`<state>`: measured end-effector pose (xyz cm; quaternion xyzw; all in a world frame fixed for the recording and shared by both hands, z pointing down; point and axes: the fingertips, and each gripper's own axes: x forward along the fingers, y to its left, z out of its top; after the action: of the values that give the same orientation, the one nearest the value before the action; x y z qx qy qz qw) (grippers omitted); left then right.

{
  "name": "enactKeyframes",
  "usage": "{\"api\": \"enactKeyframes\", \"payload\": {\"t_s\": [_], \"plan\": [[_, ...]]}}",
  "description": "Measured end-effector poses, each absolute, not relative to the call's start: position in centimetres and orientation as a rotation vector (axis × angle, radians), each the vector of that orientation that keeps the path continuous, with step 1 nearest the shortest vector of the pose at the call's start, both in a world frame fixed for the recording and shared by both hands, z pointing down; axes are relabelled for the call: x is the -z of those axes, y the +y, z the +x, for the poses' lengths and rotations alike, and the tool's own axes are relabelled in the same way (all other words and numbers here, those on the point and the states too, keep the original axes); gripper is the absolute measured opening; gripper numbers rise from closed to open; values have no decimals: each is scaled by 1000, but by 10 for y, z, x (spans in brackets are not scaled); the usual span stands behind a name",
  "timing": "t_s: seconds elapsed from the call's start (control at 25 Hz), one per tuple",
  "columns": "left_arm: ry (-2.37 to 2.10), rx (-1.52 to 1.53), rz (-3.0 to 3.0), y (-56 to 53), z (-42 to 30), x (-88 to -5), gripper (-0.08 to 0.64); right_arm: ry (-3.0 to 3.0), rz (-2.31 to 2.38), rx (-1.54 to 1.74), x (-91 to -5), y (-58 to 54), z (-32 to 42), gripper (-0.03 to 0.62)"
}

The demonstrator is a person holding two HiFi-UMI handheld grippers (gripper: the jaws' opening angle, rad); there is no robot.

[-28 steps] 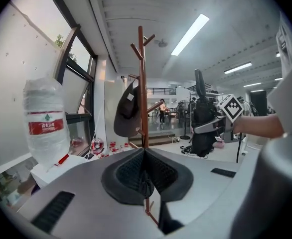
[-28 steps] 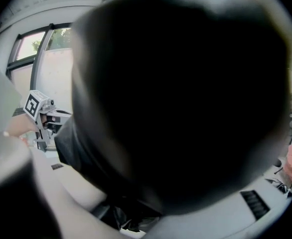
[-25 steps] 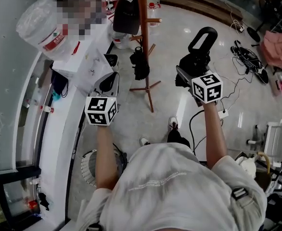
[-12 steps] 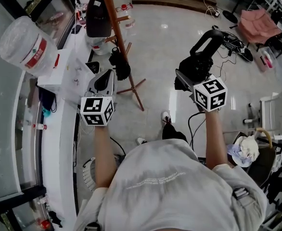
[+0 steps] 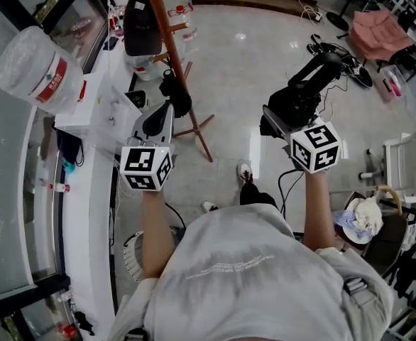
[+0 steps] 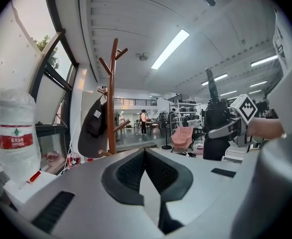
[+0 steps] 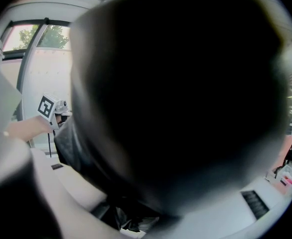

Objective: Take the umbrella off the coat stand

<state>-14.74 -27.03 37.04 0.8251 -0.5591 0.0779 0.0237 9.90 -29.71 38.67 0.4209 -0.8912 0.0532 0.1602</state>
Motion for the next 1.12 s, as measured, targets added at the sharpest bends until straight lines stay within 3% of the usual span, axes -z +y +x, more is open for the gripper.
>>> {"api": "enactKeyframes", "payload": {"t_s": [1.12], "plan": [[-1762,-241,2501,-273,-168,-378,14,-2566,1073,-158,-398,-304,70,288]]}}
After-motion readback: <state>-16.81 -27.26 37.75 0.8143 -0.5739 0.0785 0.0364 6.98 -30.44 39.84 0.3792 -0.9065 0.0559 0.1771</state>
